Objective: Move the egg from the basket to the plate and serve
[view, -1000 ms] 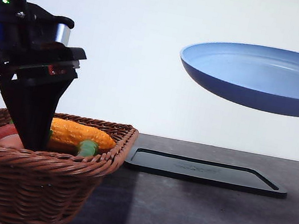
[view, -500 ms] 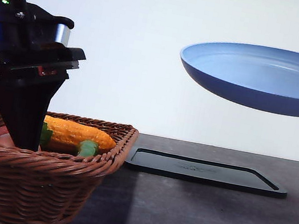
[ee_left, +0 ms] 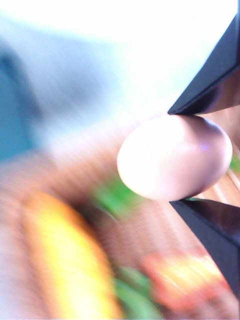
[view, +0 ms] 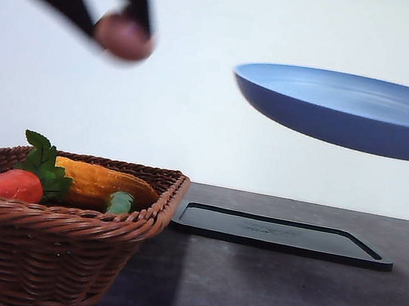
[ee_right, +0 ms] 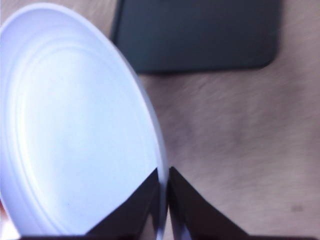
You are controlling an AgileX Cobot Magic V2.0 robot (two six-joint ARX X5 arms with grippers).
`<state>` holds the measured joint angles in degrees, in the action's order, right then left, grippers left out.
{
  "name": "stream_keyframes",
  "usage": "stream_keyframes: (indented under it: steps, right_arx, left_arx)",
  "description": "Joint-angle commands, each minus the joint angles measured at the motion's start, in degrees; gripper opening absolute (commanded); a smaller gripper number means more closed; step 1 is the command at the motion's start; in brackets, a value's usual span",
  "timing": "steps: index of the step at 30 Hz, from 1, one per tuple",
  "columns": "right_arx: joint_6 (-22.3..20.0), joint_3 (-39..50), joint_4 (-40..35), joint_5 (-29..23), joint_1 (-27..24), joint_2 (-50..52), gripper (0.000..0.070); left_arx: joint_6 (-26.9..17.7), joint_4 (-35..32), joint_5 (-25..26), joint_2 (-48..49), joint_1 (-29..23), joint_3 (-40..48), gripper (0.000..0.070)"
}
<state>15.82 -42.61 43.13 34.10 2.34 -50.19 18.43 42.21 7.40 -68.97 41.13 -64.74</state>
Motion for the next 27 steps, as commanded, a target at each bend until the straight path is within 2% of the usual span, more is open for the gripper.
stream_keyframes:
  steps: [1,8,15,27]
  right_arx:
    - [1.05,-1.25,-0.33,1.51,1.32,-1.38,0.0000]
    - [1.80,-1.25,-1.39,1.27,8.93,-7.93,0.0000]
    - [2.43,-1.25,-3.68,1.27,14.80,-12.52,0.0000]
    - [3.68,-1.25,-5.78,1.45,16.40,-13.45,0.0000]
  left_arx:
    - [-1.42,-0.65,1.67,-0.69,1.80,-2.87,0.0221]
    - [-1.94,-4.06,1.94,-2.09,9.68,-4.93,0.0221]
    - [-2.86,-4.00,1.77,-8.37,14.22,-4.93,0.0221]
    - [-4.05,-2.45,1.75,-17.50,15.58,-4.93,0.0223]
